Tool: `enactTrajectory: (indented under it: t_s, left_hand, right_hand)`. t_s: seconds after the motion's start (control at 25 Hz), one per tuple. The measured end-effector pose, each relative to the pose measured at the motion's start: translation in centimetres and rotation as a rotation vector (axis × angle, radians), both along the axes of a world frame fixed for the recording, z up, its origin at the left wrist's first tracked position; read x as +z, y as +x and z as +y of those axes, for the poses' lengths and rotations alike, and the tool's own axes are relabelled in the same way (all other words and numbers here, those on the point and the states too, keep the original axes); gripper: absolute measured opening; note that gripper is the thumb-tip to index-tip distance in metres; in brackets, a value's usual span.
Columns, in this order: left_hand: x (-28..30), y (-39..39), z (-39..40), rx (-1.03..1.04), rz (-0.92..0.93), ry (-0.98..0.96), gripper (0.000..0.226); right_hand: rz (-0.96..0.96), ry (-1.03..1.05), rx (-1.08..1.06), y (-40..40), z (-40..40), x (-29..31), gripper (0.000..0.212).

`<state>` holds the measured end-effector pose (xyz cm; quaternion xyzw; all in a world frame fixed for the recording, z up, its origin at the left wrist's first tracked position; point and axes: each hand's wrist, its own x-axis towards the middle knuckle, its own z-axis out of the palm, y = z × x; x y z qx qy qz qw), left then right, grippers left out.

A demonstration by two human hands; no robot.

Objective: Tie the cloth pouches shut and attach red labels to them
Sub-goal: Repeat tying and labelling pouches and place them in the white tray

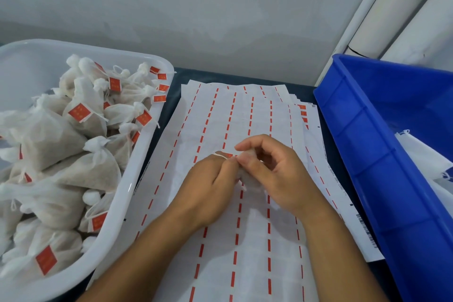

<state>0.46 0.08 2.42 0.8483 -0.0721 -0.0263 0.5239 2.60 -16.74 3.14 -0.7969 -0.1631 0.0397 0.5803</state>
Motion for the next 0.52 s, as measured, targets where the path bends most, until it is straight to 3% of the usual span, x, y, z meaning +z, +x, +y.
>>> enactTrajectory:
  t_s: [0.24,0.52]
  left_hand:
    - [0.1,0.9,0.6,0.062,0.119,-0.025,0.048]
    - [0.8,0.9,0.6,0.167,0.215,-0.188,0.044]
  right_hand:
    - [-0.034,0.046,-0.003,-0.6,-0.7,-0.6,0.012]
    - [-0.242,-0.1,-0.002,-1.2,-0.4,-0.6,0.019]
